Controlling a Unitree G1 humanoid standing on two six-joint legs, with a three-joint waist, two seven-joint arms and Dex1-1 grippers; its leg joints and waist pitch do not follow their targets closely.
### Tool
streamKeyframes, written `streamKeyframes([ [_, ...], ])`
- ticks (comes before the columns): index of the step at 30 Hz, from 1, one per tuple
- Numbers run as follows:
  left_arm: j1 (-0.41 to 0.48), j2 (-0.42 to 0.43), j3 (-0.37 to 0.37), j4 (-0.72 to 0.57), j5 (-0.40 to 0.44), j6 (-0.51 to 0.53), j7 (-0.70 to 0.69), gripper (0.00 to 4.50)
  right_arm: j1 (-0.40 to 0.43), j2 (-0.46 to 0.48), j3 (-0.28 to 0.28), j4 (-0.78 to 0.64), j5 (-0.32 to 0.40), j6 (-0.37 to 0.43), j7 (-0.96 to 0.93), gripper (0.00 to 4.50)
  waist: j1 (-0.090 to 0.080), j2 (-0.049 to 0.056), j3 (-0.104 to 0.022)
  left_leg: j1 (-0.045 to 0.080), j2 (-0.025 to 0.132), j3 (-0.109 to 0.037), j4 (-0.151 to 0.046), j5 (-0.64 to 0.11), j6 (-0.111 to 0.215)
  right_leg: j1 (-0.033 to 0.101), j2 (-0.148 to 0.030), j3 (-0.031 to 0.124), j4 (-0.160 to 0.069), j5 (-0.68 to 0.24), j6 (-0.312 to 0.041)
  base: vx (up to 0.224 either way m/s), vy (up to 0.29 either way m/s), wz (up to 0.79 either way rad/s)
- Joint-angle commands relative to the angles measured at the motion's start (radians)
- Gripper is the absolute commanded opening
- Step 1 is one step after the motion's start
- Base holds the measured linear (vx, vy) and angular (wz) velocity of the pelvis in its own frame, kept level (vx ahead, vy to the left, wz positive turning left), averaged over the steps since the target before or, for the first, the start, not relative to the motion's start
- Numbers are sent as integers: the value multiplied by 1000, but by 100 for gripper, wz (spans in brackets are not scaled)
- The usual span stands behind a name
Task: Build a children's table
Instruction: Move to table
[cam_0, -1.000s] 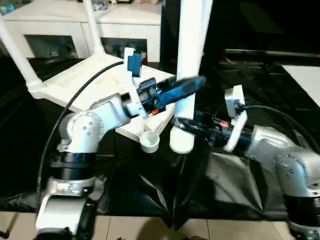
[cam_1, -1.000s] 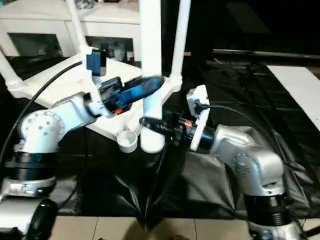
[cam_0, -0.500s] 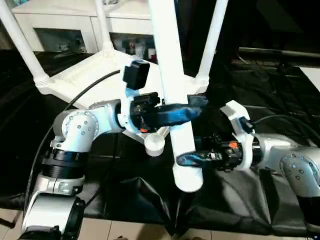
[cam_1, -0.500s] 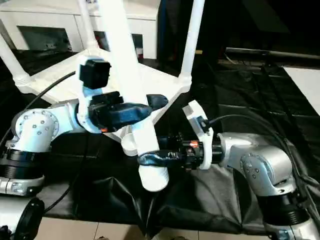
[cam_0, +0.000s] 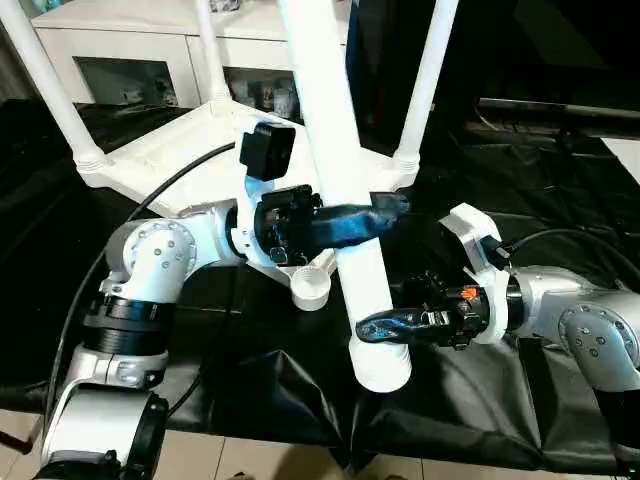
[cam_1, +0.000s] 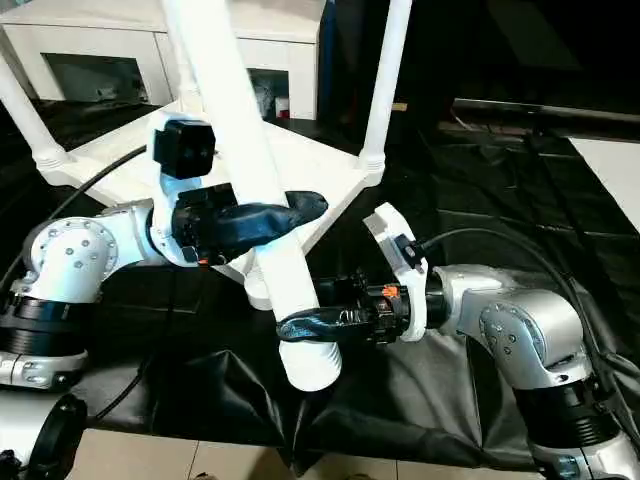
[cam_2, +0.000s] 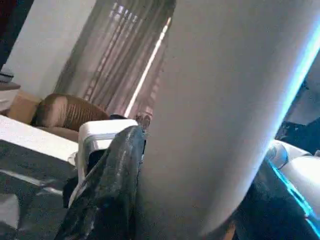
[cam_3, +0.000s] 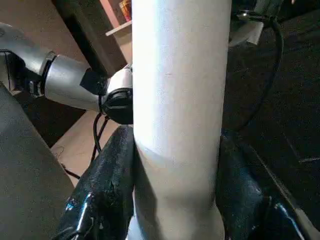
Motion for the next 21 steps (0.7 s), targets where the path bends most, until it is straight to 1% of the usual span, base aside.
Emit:
streamKeyframes([
  [1, -25, -5, 0, 9, 5, -1, 0, 219, -8, -14, -13, 6, -5, -15, -1, 186, 7, 7, -69, -5, 31, 0, -76, -78, 37, 70, -48, 32, -62, -173, -262, 0, 0, 0],
  [3, -27, -12, 7, 16, 6, -7, 14, 214, -8, -14, -14, 5, -6, -15, -3, 186, 8, 7, -69, -7, 31, 0, -76, -75, 39, 71, -48, 30, -63, -181, -262, 0, 0, 0],
  [4, -30, -21, 14, 22, 11, -18, 30, 209, -9, -11, -16, 10, -10, -18, -11, 220, 9, 8, -68, -7, 31, 0, -77, -77, 39, 70, -49, 30, -64, -196, -259, 0, 0, 0],
  [5, -30, -21, 14, 22, 11, -18, 30, 209, -9, -11, -16, 10, -10, -18, -11, 220, 9, 9, -67, -7, 32, 0, -77, -82, 38, 70, -49, 30, -66, -206, -257, 0, 0, 0],
  [6, -35, -31, 23, 25, 20, -33, 55, 206, -14, -3, -20, 16, -15, -20, -27, 255, 10, 13, -66, -6, 32, -1, -78, -97, 30, 70, -50, 30, -68, -242, -246, 0, 0, 0],
  [8, -39, -43, 31, 24, 35, -53, 94, 202, -20, 7, -26, 22, -17, -19, -47, 260, 9, 11, -65, -6, 33, -1, -78, -108, 26, 69, -50, 30, -72, -258, -240, 0, 0, 0],
  [9, -42, -50, 35, 20, 46, -62, 124, 199, -22, 20, -27, 18, -29, -30, -73, 267, 9, 7, -66, -6, 31, 0, -79, -104, 26, 71, -49, 29, -72, -264, -233, 0, 0, 0],
  [10, -43, -57, 25, 12, 92, -101, 171, 193, -23, 33, -25, 11, -57, -63, -101, 281, 10, 8, -66, -6, 32, -2, -79, -97, 22, 70, -50, 30, -70, -260, -231, 0, 0, 0],
  [11, -43, -57, 25, 12, 92, -101, 171, 189, -23, 33, -25, 11, -57, -63, -101, 294, 8, 8, -66, -7, 34, -2, -78, -92, 18, 68, -49, 30, -72, -256, -223, 0, 0, 0],
  [12, -45, -67, 13, 1, 149, -149, 229, 189, -25, 58, -16, 7, -118, -121, -160, 294, 9, 6, -67, -7, 34, -2, -78, -85, 17, 68, -50, 30, -71, -252, -218, 0, 0, 0],
  [13, -45, -72, 5, -5, 187, -185, 261, 189, -27, 72, -9, 9, -154, -153, -195, 294, 8, 7, -66, -10, 35, -3, -79, -81, 13, 68, -51, 30, -72, -253, -212, 0, 0, 0],
  [14, -47, -87, -3, -16, 246, -241, 328, 186, -40, 108, 6, 29, -239, -215, -294, 303, 7, 7, -68, -9, 33, -3, -79, -75, 6, 68, -50, 30, -73, -250, -202, 0, 0, 0],
  [15, -51, -105, -3, -17, 300, -303, 396, 186, -59, 148, 5, 62, -291, -239, -395, 303, 2, 8, -67, -12, 34, -4, -79, -60, -10, 65, -50, 30, -69, -235, -197, 0, 0, 0],
  [17, -57, -126, -13, -19, 374, -374, 481, 186, -90, 203, 9, 118, -378, -275, -557, 303, -4, 5, -69, -10, 29, -2, -80, -74, -19, 68, -47, 29, -70, -244, -188, 0, 0, 0],
  [18, -58, -133, -18, -20, 404, -399, 516, 186, -101, 224, 7, 139, -399, -280, -610, 303, -4, 8, -68, -10, 31, -3, -81, -71, -23, 65, -49, 30, -72, -246, -185, 0, 0, 0],
  [19, -62, -144, -24, -18, 443, -420, 577, 186, -112, 245, 11, 161, -428, -294, -667, 303, -6, 9, -70, -10, 29, -3, -81, -73, -25, 67, -47, 29, -69, -231, -184, 0, 0, 0],
  [20, -63, -146, -25, -16, 455, -426, 596, 186, -114, 249, 14, 166, -437, -300, -680, 303, -6, 10, -71, -9, 31, -3, -80, -72, -26, 66, -47, 29, -67, -215, -185, 0, 0, 0],
  [21, -67, -151, -29, -10, 487, -445, 642, 186, -119, 259, 18, 176, -451, -310, -706, 303, -7, 11, -73, -13, 30, -4, -78, -59, -19, 69, -45, 29, -62, -166, -189, 0, 0, 0],
])
